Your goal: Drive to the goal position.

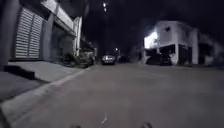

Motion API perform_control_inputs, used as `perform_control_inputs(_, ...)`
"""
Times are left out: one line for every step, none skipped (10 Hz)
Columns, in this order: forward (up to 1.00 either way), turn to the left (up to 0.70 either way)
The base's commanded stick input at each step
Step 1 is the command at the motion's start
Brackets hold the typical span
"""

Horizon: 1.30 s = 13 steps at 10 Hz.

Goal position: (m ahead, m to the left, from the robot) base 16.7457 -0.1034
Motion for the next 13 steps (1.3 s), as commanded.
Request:
perform_control_inputs(0.7, -0.35)
perform_control_inputs(0.7, -0.34)
perform_control_inputs(0.7, 0.0)
perform_control_inputs(0.7, 0.0)
perform_control_inputs(0.7, 0.0)
perform_control_inputs(0.7, 0.0)
perform_control_inputs(0.7, 0.0)
perform_control_inputs(0.7, 0.0)
perform_control_inputs(0.7, 0.0)
perform_control_inputs(0.7, 0.0)
perform_control_inputs(0.7, 0.0)
perform_control_inputs(0.7, 0.0)
perform_control_inputs(0.7, 0.0)
